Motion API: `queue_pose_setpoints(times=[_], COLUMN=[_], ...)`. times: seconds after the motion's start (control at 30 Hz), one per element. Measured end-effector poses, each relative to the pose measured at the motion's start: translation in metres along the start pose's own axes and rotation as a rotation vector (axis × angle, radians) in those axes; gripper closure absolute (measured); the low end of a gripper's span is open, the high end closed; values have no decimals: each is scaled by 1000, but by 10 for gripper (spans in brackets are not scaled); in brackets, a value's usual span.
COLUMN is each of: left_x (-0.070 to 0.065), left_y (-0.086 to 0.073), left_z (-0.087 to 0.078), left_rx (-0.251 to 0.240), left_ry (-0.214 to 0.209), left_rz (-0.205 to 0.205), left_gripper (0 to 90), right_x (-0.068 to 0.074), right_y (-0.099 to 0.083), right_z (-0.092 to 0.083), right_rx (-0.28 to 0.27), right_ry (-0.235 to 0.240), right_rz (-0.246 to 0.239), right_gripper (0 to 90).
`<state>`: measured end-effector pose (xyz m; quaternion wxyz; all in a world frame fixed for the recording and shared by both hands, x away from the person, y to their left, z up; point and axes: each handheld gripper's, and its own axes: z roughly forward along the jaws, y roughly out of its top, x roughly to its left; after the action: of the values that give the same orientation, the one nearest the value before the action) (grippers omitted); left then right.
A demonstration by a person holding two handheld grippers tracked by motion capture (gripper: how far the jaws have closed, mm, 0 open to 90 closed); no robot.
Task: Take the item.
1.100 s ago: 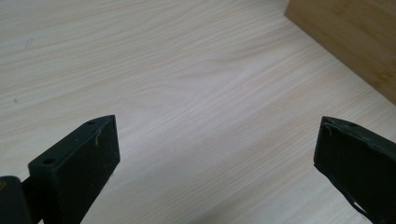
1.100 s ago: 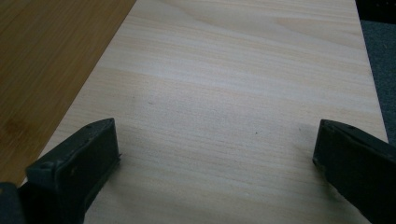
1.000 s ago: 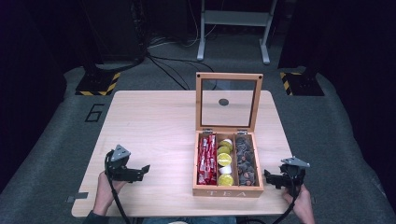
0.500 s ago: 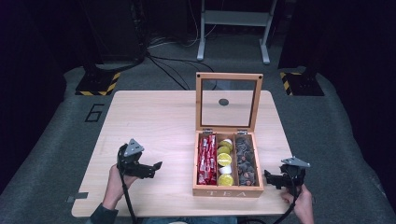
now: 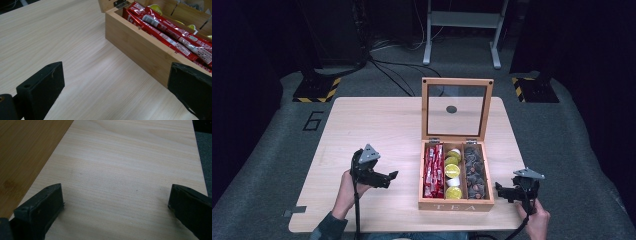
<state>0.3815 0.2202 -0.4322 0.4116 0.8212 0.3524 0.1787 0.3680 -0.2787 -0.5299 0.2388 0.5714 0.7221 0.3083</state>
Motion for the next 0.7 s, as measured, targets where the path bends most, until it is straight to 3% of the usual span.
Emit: queue_pose_setpoints(times=[0.7], left_x=[-28], left_y=[34], left_z=[30], left_rx=[3], left_ry=[-105], left_rz=[51], left_gripper=[19], right_x=[1], right_y=[0], right_z=[0], right_rx=[2], right_ry=[-7], right_rz=[11], right_gripper=[0])
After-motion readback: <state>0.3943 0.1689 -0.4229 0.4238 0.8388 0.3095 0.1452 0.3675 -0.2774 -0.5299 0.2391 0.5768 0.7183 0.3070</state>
